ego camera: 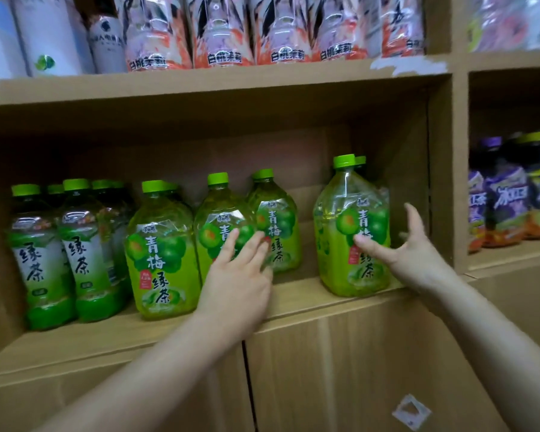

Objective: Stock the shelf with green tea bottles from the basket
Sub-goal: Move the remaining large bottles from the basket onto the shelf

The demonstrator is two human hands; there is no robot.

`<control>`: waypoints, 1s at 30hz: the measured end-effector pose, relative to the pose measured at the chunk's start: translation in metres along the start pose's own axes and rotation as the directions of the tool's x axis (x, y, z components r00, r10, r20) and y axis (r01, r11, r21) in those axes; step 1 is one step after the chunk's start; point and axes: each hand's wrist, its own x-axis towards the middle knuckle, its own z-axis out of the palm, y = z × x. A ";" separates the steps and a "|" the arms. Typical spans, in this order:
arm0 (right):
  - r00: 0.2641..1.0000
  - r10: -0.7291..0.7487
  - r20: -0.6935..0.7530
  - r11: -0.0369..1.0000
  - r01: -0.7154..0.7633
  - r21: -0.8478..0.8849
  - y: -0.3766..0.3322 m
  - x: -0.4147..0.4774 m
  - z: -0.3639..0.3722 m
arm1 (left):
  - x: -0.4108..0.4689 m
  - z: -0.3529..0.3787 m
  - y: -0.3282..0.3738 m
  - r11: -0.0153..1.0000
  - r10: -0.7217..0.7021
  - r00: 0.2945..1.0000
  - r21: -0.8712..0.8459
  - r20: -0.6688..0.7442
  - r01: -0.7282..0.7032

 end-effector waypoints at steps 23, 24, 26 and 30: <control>0.956 -0.236 0.176 0.969 0.244 -0.025 0.016 0.029 0.100 | 0.008 0.018 -0.006 0.949 -0.264 0.933 -0.241 -0.245 0.205; 0.957 -0.210 0.202 0.975 0.220 -0.031 0.016 0.033 0.101 | 0.007 0.020 -0.008 0.954 -0.249 0.935 -0.228 -0.253 0.193; 0.939 -0.137 0.315 0.989 0.147 -0.008 0.012 0.042 0.095 | 0.005 0.023 -0.012 0.964 -0.218 0.937 -0.212 -0.274 0.162; 0.868 0.030 0.496 0.998 0.000 -0.059 0.000 0.055 0.079 | -0.010 0.023 -0.026 0.948 -0.274 0.913 -0.247 -0.303 0.202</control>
